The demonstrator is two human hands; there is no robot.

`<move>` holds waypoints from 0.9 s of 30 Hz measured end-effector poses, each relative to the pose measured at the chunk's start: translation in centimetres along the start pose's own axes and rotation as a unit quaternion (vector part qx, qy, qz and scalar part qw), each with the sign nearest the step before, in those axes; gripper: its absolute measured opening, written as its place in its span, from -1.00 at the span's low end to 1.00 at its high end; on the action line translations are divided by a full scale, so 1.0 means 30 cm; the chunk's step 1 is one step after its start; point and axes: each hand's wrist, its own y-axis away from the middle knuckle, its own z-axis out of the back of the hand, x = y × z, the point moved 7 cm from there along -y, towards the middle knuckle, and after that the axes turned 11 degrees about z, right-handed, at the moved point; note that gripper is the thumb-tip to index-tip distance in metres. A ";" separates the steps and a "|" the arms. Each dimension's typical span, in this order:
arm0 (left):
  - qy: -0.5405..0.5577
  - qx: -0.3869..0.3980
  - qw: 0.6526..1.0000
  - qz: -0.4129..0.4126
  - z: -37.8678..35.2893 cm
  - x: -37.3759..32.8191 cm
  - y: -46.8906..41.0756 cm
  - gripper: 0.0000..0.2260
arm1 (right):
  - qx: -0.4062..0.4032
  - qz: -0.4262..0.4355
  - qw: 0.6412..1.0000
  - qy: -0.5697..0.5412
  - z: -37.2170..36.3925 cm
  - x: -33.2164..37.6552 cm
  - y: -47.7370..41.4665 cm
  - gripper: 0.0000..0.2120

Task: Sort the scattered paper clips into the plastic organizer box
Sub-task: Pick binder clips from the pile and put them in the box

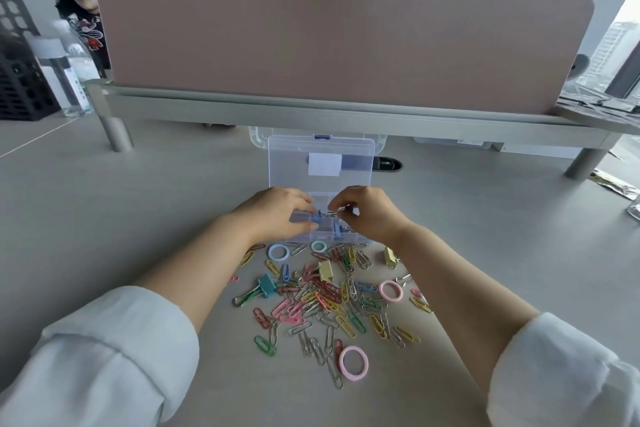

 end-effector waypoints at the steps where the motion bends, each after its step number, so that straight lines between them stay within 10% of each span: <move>1: 0.001 0.004 1.000 0.001 0.000 0.002 0.000 -0.61 | 0.000 0.002 1.000 -0.001 0.000 0.000 0.002 -0.81; 27: 0.029 0.024 0.999 0.017 -0.034 -0.015 0.056 -0.46 | 0.028 0.041 0.992 0.113 0.030 0.113 0.085 -0.75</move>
